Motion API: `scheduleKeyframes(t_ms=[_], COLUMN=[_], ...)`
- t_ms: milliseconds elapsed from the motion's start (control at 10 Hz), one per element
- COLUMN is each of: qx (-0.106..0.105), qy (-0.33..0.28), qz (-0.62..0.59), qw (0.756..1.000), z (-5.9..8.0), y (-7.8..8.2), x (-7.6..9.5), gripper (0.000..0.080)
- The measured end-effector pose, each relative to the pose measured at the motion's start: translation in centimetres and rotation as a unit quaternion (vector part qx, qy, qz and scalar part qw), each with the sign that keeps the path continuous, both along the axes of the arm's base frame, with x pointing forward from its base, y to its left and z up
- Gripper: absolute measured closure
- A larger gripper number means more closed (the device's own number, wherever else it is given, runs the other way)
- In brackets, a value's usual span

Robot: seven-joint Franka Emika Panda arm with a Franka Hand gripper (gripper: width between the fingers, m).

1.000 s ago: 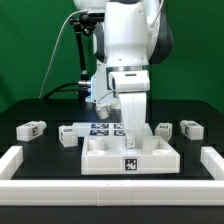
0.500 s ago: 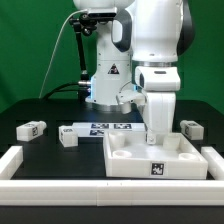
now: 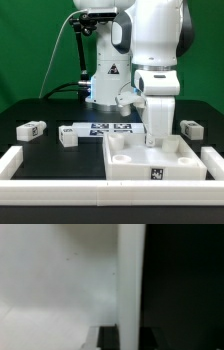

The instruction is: Assemble one leg

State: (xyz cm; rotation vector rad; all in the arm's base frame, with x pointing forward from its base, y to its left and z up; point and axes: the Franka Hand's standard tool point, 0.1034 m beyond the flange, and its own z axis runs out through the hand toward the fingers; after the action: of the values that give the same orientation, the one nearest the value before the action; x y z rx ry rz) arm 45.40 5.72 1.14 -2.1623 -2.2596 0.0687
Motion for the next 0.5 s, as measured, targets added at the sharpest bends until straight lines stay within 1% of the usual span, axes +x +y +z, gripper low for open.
scheduleKeyframes(t_ms=[200, 500], qx=[0.002, 0.006], qy=[-0.002, -0.008], qz=[0.001, -0.004], qw=[1.000, 1.000], z=[-0.3, -0.4], y=[0.7, 1.8], x=[1.6, 2.8], gripper=[0.0738, 0.0738])
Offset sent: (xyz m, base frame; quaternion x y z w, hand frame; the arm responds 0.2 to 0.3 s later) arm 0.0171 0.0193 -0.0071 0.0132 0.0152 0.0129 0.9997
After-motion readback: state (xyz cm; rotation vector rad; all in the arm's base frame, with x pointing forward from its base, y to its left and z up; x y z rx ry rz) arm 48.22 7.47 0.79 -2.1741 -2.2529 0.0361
